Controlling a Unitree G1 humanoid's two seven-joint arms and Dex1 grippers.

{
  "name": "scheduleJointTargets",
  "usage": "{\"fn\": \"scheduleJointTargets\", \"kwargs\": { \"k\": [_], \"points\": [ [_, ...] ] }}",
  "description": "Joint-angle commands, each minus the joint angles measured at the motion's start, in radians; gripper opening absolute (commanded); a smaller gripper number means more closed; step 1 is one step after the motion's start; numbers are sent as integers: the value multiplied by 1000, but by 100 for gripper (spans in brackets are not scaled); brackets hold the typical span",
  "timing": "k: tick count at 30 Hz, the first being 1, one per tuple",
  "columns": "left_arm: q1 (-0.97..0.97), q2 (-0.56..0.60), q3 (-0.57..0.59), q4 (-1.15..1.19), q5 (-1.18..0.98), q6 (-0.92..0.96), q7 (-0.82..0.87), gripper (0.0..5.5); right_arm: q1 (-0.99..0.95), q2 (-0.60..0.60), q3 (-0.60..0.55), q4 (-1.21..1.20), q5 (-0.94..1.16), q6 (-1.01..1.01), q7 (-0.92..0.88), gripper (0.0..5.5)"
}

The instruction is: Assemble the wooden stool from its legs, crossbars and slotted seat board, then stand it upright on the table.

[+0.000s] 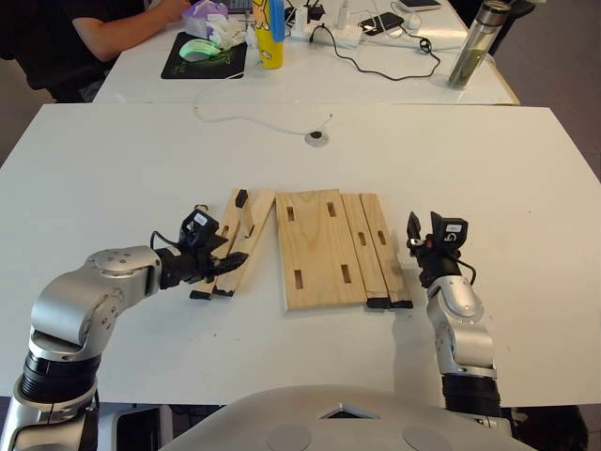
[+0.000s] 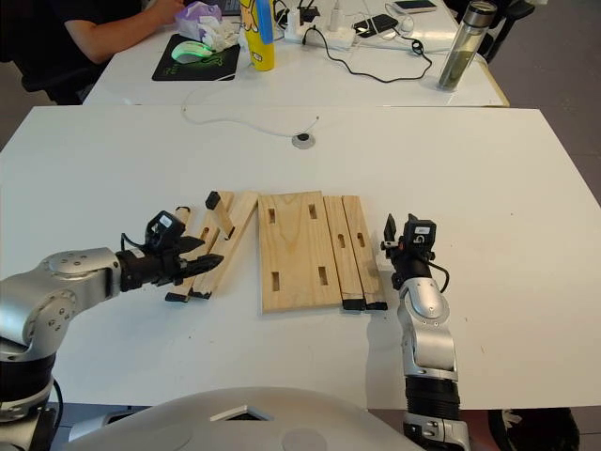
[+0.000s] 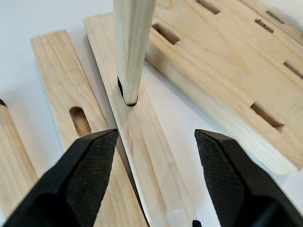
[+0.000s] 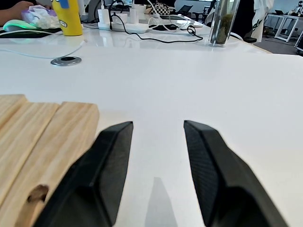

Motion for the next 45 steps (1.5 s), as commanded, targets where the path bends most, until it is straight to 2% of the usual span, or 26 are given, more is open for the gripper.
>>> {"fn": "scheduleJointTargets", "kwargs": {
  "k": [1, 10, 20, 28, 35, 38, 42, 44, 45],
  "points": [
    [20, -57, -12, -24, 6, 58, 65, 302, -28, -11, 8, 1, 2, 20, 14, 197],
    [79, -86, -56, -42, 87, 28, 167, 302, -73, -26, 29, 7, 3, 47, 43, 197],
    [90, -101, -125, -7, 126, 10, 183, 302, -100, -22, 37, 7, 3, 60, 48, 197],
    [92, -95, -148, 21, 172, -47, 179, 220, -117, -24, 31, -9, 11, 74, 41, 197],
    [55, -201, -86, 41, 195, -124, 235, 212, -129, -26, 41, -9, 11, 70, 50, 197],
    [4, -288, -27, 48, 187, -235, 258, 212, -126, -34, 60, -11, 17, 76, 81, 197],
    [-105, -329, 20, 132, 136, -316, 194, 212, -176, -37, 28, -37, 117, 137, 145, 197],
    [-181, -317, 36, 208, 82, -328, 107, 212, -218, -41, -2, -39, 186, 134, 186, 197],
    [-228, -315, 69, 257, 31, -321, 56, 212, -244, -50, -26, -55, 277, 201, 230, 197]
  ]
}}
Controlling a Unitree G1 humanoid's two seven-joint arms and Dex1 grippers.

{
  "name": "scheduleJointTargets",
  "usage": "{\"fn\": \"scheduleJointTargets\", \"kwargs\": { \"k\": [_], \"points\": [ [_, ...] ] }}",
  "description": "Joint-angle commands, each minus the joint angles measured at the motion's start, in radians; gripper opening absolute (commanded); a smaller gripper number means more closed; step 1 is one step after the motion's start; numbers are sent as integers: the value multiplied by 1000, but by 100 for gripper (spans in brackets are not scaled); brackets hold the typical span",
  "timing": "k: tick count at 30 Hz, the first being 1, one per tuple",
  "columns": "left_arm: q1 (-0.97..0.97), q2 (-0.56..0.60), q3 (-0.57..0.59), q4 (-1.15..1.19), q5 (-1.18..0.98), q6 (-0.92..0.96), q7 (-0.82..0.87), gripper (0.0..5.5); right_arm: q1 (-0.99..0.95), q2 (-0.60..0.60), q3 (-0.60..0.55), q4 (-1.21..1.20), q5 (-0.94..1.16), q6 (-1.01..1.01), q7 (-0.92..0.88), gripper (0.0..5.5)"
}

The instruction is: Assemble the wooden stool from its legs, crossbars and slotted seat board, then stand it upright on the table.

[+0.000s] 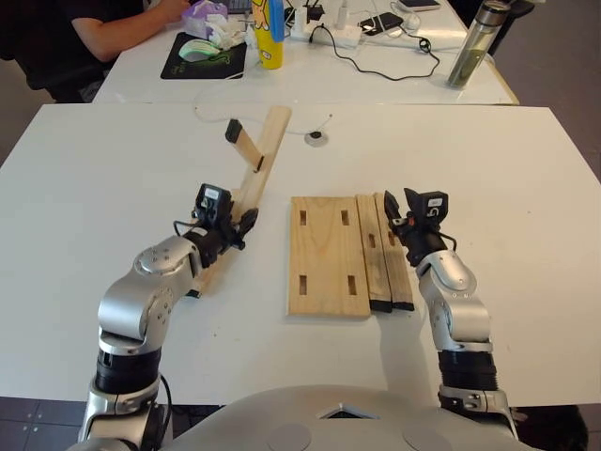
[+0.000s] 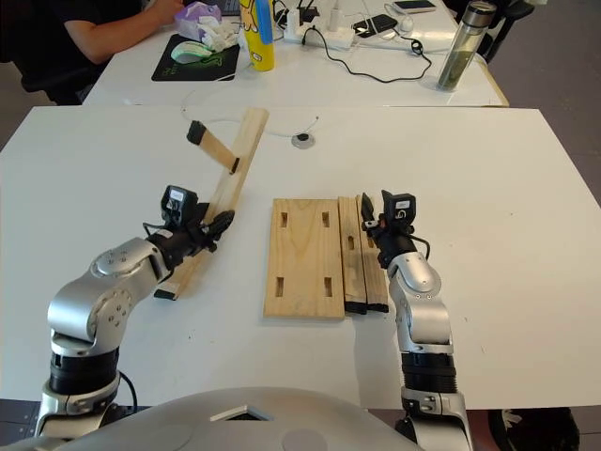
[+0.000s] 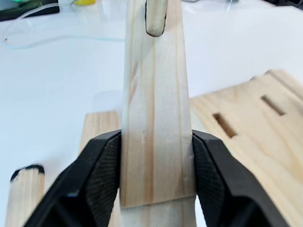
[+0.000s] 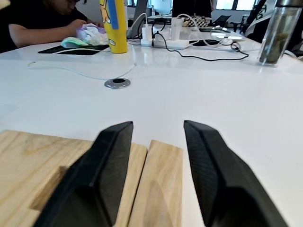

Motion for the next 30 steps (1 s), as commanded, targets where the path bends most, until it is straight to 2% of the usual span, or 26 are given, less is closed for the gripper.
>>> {"fn": "scheduleJointTargets", "kwargs": {
  "k": [1, 3, 9, 14, 19, 21, 27, 30],
  "points": [
    [-161, 22, 77, 155, -149, 4, -187, 212, -108, -32, -76, -54, 231, 132, 124, 197],
    [-240, 56, 123, 255, -230, 17, -302, 212, -162, -62, -127, -67, 364, 245, 157, 197],
    [-392, 159, 134, 465, -389, 111, -600, 212, -274, -111, -278, -73, 892, 530, 260, 287],
    [-416, 207, 83, 481, -453, 194, -742, 212, -325, -138, -299, -49, 1137, 656, 234, 372],
    [-418, 223, 37, 434, -496, 252, -801, 212, -319, -147, -269, -46, 1167, 680, 213, 437],
    [-418, 227, 21, 418, -511, 272, -818, 212, -311, -155, -244, -51, 1115, 665, 222, 457],
    [-423, 255, -21, 393, -525, 297, -868, 212, -299, -158, -229, -52, 1177, 695, 256, 457],
    [-428, 270, -23, 393, -535, 310, -885, 212, -298, -178, -237, -37, 1212, 723, 282, 407]
  ]
}}
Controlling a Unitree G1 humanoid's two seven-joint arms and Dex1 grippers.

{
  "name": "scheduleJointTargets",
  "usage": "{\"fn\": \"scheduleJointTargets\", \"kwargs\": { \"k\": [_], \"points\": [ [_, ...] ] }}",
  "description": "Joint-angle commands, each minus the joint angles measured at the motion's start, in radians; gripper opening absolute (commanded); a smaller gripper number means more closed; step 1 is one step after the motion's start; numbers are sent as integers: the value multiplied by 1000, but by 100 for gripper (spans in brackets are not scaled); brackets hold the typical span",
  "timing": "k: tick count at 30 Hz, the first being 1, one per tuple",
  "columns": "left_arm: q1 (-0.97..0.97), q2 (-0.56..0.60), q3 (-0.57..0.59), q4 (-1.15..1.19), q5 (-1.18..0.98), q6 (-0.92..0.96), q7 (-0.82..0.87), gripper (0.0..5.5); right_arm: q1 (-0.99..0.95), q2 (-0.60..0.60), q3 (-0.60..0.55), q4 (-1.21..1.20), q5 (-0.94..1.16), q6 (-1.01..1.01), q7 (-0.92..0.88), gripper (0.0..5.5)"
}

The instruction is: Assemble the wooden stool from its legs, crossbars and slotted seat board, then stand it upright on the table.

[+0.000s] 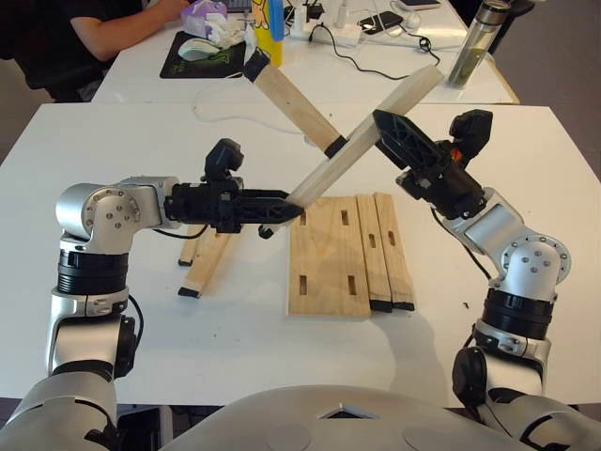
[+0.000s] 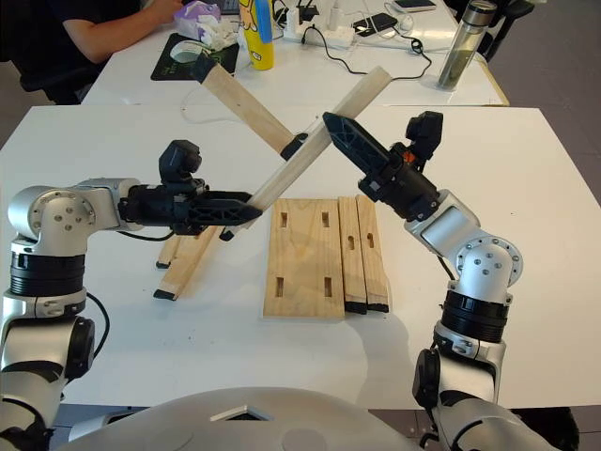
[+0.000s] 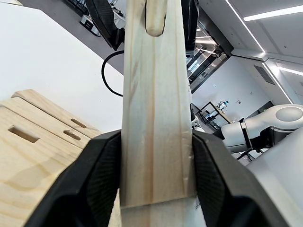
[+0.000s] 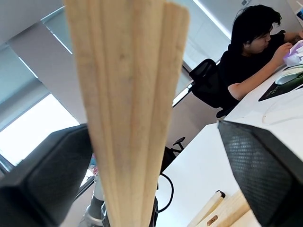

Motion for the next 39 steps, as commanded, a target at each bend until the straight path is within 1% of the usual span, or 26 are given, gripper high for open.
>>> {"fn": "scheduleJointTargets", "kwargs": {
  "k": [1, 6, 9, 13, 18, 19, 20, 21, 23, 25, 26, 29, 32, 34, 36, 39],
  "points": [
    [-29, 34, -4, -16, -23, 19, -30, 212, 8, -43, -7, 5, 67, 45, 41, 393],
    [-13, 70, -31, -21, -30, 37, -71, 212, 22, -83, -4, -3, 131, 87, 90, 312],
    [7, 75, -38, -41, -38, 47, -74, 212, 31, -99, 4, -17, 143, 98, 108, 260],
    [18, 81, -50, -51, -38, 50, -81, 212, 43, -108, 13, -27, 148, 99, 123, 204],
    [22, 82, -78, -45, 28, -34, -70, 211, 65, -129, 30, -41, 112, 91, 152, 204],
    [14, 68, -65, -30, 37, -48, -45, 211, 70, -132, 33, -44, 88, 77, 157, 204],
    [6, 57, -56, -16, 42, -57, -27, 246, 72, -131, 33, -41, 71, 62, 155, 204],
    [2, 50, -46, -6, 42, -60, -16, 251, 73, -128, 31, -35, 54, 44, 156, 204],
    [-1, 33, -6, 3, 22, -55, 21, 279, 78, -123, 27, -24, -7, -7, 167, 204],
    [-6, 16, 66, 15, -34, -17, 65, 312, 96, -131, 24, -17, -65, -47, 197, 204],
    [-8, 7, 112, 20, -64, 4, 100, 314, 105, -143, 26, -15, -78, -50, 219, 204],
    [16, -1, 264, 7, -152, 36, 204, 314, 136, -217, -4, -10, -94, -32, 294, 204],
    [122, 12, 332, -74, -196, 49, 256, 314, 157, -331, -48, 1, -81, 14, 382, 204],
    [208, 27, 322, -136, -185, 38, 262, 314, 157, -414, -68, 18, -81, 48, 457, 204],
    [294, 31, 280, -197, -160, 13, 254, 314, 139, -498, -72, 49, -105, 68, 538, 204],
    [364, 20, 220, -238, -122, -34, 249, 314, 99, -585, -39, 94, -167, 63, 654, 204]
  ]
}}
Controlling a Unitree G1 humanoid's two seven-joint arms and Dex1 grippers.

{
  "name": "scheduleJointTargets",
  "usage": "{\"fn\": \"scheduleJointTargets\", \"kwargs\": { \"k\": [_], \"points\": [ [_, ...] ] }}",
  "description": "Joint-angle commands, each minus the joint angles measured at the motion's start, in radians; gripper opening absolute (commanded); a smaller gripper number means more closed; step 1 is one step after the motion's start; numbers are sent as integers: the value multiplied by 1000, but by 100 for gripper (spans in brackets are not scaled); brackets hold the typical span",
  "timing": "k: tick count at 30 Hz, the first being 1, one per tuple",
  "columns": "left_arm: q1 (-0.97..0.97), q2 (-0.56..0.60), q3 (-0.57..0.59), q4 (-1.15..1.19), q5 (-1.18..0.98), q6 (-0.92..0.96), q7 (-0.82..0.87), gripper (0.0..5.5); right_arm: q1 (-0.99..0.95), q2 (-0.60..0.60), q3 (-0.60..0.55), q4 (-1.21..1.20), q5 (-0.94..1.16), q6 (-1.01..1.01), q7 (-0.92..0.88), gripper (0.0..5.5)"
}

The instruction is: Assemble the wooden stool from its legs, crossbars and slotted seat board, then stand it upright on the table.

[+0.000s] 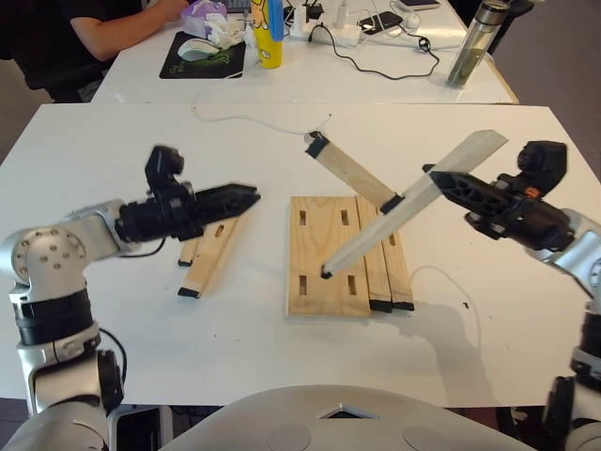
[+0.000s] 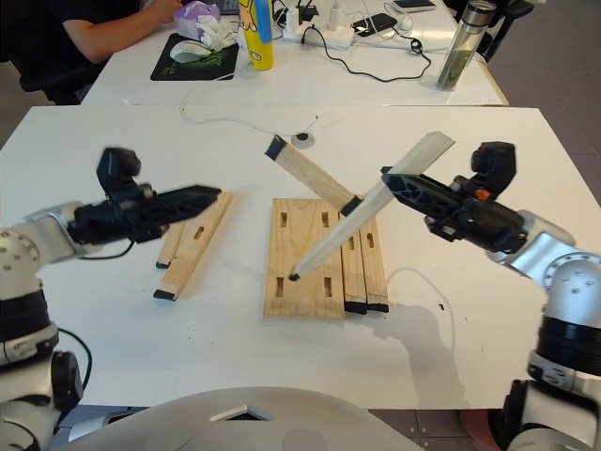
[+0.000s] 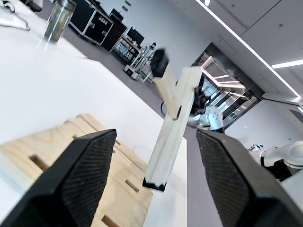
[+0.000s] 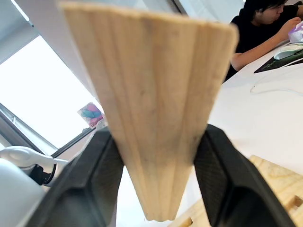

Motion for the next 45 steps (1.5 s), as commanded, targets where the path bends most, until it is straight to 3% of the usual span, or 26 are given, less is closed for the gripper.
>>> {"fn": "scheduleJointTargets", "kwargs": {
  "k": [1, 8, 22, 32, 37, 41, 45],
  "points": [
    [84, 0, -81, -59, 55, -60, -4, 314, -72, -111, 39, 52, -81, -15, 161, 204],
    [78, 13, -129, -44, 65, -100, -22, 314, -113, -133, 167, 104, -282, -167, 369, 204],
    [37, 29, -177, 2, 78, -122, -54, 314, -78, -37, 257, 108, -480, -386, 396, 204],
    [22, 39, -183, -1, 73, -120, -61, 314, -163, -81, 391, 128, -650, -549, 449, 204],
    [30, 65, -112, 30, 71, -134, -46, 314, -46, -94, 406, -31, -695, -590, 377, 204],
    [8, 147, -11, 145, 110, -178, -65, 314, 56, -110, 428, -126, -734, -597, 296, 204],
    [-52, 236, 14, 311, 197, -261, -116, 314, 83, -109, 459, -151, -739, -570, 223, 204]
  ]
}}
